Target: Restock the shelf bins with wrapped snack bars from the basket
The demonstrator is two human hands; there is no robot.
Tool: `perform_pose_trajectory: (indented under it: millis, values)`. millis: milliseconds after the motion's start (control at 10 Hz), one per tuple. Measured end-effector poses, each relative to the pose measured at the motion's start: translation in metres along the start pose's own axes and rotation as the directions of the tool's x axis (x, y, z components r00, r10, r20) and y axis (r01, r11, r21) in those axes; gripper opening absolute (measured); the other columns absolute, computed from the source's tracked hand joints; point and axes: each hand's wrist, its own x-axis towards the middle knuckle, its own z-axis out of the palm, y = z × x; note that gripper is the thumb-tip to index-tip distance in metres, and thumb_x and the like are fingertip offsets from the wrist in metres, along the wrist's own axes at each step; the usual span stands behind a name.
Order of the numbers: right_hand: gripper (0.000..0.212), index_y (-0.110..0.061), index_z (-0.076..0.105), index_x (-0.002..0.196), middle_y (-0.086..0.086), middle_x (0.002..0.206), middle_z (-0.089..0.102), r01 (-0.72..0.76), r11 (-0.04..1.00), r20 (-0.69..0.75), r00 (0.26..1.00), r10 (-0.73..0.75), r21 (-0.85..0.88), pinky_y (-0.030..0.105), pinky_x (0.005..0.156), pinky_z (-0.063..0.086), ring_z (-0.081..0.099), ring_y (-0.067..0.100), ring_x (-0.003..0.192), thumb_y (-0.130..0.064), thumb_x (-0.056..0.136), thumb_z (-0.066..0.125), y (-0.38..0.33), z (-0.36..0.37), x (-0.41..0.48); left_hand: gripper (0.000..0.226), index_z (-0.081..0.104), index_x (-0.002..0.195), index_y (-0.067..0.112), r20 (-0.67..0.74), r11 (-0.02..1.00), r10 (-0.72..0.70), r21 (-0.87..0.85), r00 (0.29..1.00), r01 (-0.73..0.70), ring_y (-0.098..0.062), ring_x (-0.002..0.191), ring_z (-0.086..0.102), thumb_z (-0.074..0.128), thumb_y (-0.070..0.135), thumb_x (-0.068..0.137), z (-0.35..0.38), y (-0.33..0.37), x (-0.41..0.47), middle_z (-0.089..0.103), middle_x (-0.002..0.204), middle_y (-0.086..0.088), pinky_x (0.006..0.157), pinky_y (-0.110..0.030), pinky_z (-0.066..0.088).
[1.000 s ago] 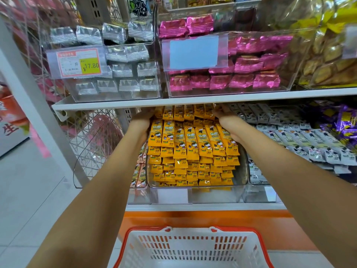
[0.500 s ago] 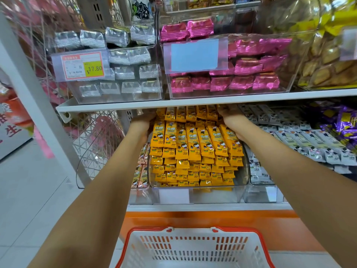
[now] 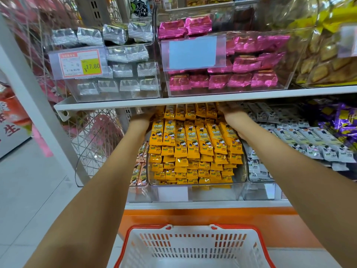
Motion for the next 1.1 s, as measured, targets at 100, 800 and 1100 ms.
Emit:
perform_pose_trajectory:
  millis: [100,800,1100]
  values:
    - [0.04,-0.019,0.044,0.139,0.012,0.138,0.049,0.029,0.999,0.012,1.0,-0.029,-0.034,0.032,0.086,0.036,0.049,0.029,0.122,-0.035,0.104,0.036,0.001,-0.003,-0.006,0.046,0.059,0.108,0.003,-0.001,1.0,-0.012,0.009,1.0,0.012,-0.017,0.059,0.058,0.067,0.042,0.084,0.0,0.0,-0.004,0.065,0.073,-0.006,0.058,-0.029,0.045]
    - [0.042,-0.022,0.039,0.143,0.014,0.137,0.05,0.001,0.997,0.019,1.0,0.001,-0.081,0.033,0.092,0.041,0.049,0.031,0.123,-0.034,0.103,0.038,0.0,-0.004,-0.014,0.018,0.056,0.074,0.013,-0.005,0.999,-0.022,-0.025,1.0,0.022,-0.013,0.048,0.057,0.069,0.022,0.084,-0.01,-0.012,0.02,0.061,0.066,-0.006,0.054,-0.023,0.053]
    - [0.046,-0.014,0.05,0.135,0.009,0.105,0.057,-0.038,0.994,-0.016,0.999,0.036,-0.101,0.032,0.076,0.044,0.051,0.02,0.082,-0.042,0.099,0.044,-0.009,-0.016,-0.032,0.016,0.061,0.071,0.01,-0.107,0.985,0.114,-0.117,0.988,-0.127,-0.022,0.069,0.057,0.06,0.001,0.085,-0.026,-0.009,-0.035,0.064,0.069,-0.008,0.061,-0.031,0.043]
